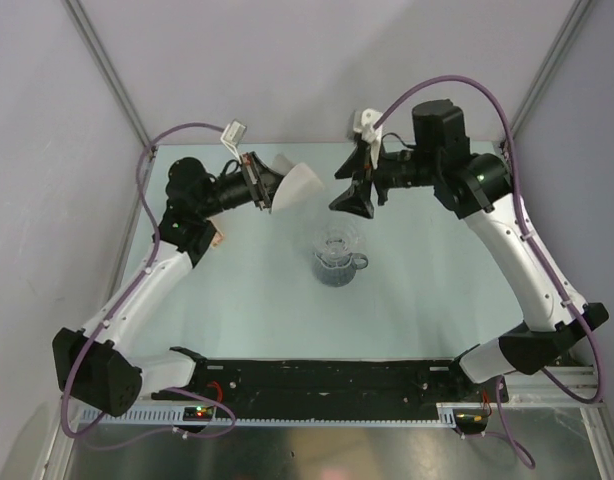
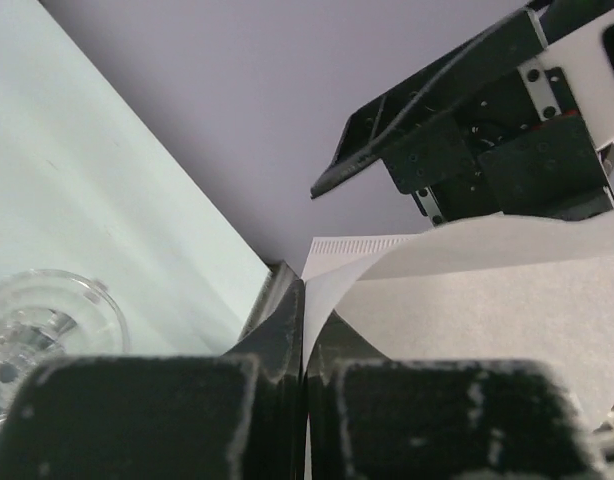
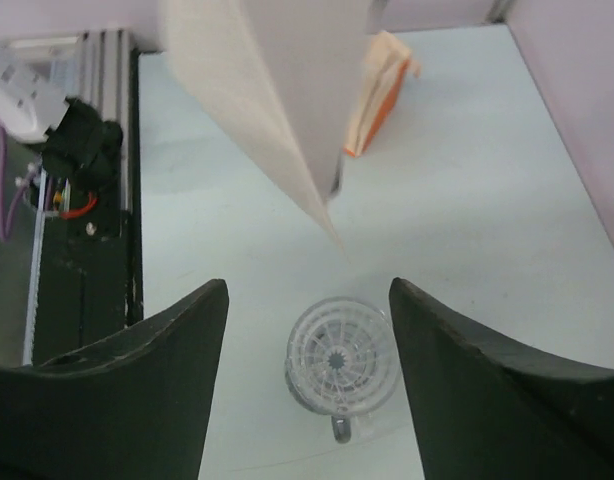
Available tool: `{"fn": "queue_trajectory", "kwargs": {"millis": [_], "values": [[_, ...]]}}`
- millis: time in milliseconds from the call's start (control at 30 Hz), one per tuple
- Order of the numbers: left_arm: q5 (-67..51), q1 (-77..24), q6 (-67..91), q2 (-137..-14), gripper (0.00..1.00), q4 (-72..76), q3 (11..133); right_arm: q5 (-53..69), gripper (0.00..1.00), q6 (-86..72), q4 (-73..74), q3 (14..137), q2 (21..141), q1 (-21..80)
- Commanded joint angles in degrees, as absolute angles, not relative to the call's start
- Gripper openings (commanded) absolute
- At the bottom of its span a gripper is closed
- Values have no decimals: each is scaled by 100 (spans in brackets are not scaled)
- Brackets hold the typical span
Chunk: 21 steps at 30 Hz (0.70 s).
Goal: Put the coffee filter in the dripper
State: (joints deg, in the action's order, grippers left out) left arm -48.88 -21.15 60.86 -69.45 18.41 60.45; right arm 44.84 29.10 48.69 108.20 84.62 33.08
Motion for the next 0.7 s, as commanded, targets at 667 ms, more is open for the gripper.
{"fn": "queue_trajectory", "kwargs": {"millis": [667], "values": [[1456,-4097,-180,-7351,0,-2350,8925,734,96,199,3100,10361,7481,3956]]}}
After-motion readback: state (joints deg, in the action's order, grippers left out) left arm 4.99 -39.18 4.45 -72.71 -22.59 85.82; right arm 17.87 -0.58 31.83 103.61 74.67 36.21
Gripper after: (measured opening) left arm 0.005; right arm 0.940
